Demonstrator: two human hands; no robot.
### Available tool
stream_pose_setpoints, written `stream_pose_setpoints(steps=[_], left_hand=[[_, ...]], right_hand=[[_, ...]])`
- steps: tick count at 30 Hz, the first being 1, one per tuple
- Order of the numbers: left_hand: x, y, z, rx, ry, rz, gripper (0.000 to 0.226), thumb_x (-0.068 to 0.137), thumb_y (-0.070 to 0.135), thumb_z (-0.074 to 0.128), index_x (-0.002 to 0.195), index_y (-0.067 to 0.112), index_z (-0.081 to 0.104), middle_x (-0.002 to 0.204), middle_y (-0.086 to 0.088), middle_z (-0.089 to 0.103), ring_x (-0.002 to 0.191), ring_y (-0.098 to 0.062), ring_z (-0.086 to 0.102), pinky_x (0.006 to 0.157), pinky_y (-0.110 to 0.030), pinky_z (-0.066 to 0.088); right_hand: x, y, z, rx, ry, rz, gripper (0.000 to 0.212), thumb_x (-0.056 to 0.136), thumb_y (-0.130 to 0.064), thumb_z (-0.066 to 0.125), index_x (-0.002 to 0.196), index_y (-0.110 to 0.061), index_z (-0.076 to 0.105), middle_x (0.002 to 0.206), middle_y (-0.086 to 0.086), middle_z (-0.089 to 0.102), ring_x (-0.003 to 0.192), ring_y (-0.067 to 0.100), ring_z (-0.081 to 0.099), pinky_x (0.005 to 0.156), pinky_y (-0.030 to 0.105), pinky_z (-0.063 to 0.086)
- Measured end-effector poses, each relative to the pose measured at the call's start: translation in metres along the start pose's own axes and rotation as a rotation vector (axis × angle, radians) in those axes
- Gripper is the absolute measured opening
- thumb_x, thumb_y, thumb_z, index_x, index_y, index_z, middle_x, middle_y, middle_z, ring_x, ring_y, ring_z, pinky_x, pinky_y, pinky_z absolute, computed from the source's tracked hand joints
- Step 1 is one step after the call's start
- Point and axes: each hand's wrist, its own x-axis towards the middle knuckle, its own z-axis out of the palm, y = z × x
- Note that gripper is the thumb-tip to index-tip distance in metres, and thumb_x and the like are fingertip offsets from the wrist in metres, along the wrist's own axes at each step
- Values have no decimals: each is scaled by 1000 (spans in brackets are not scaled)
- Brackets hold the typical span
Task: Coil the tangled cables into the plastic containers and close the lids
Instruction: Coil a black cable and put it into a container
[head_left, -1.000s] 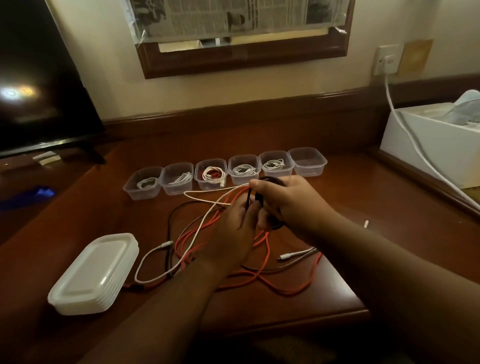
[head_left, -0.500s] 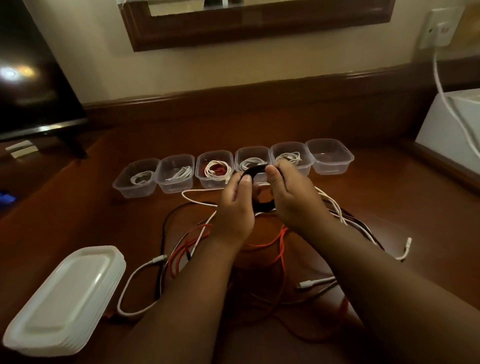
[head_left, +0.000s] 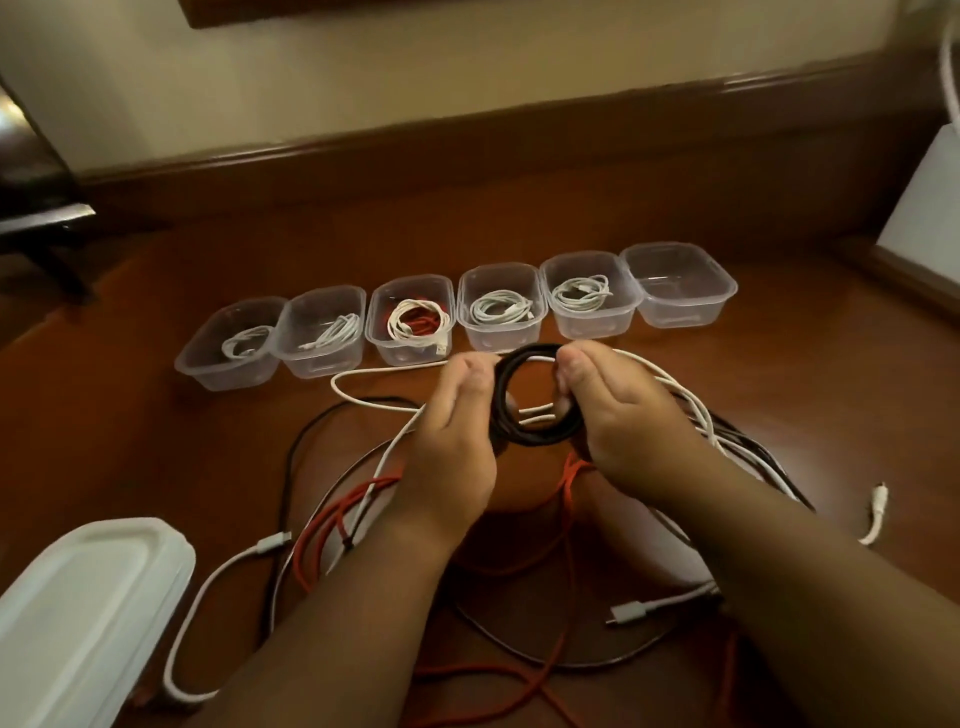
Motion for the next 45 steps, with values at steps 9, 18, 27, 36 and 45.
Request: stream_pose_setpoints(steps=[9, 18, 27, 36, 45], left_hand=[[-5, -1, 3, 42, 99, 237, 19, 92, 21, 63, 95, 40, 65, 94, 3, 69, 88, -20, 69, 79, -41, 58], [-11, 15, 13, -500, 109, -264, 25, 98, 10, 41, 95, 18, 64, 79, -1, 71, 74, -15, 65, 65, -28, 48], [-11, 16, 6, -780, -116, -449, 23, 75, 26, 63, 93, 12, 65, 69, 1, 63, 71, -13, 59, 70, -27, 47], [-7, 14, 5, -283, 46, -229, 35, 88, -10, 58, 109, 18, 63, 87, -4, 73, 88, -19, 72, 80, -43, 59], [-2, 20, -3, -178, 105, -161, 16, 99, 10, 54, 88, 10, 67, 58, 5, 60, 51, -9, 54, 64, -28, 54]], right_hand=[[-4, -10, 5, 574, 112, 241, 42, 106, -33, 35, 70, -24, 53, 62, 0, 49, 47, 13, 42, 48, 27, 32], [-4, -2, 11, 104, 147, 86, 36, 106, -28, 34, 76, -19, 50, 69, -1, 51, 63, 10, 47, 64, 37, 41], [-1, 6, 11, -166, 91, 10, 29, 105, -29, 35, 80, -31, 48, 74, -8, 55, 75, 0, 53, 61, 13, 38], [2, 9, 5, -287, 114, -49, 25, 105, -29, 37, 87, -23, 52, 75, -8, 55, 75, 0, 55, 62, 19, 39], [9, 10, -15, -339, 201, -63, 31, 106, -30, 36, 100, -10, 59, 78, 3, 60, 69, 17, 52, 65, 38, 39]])
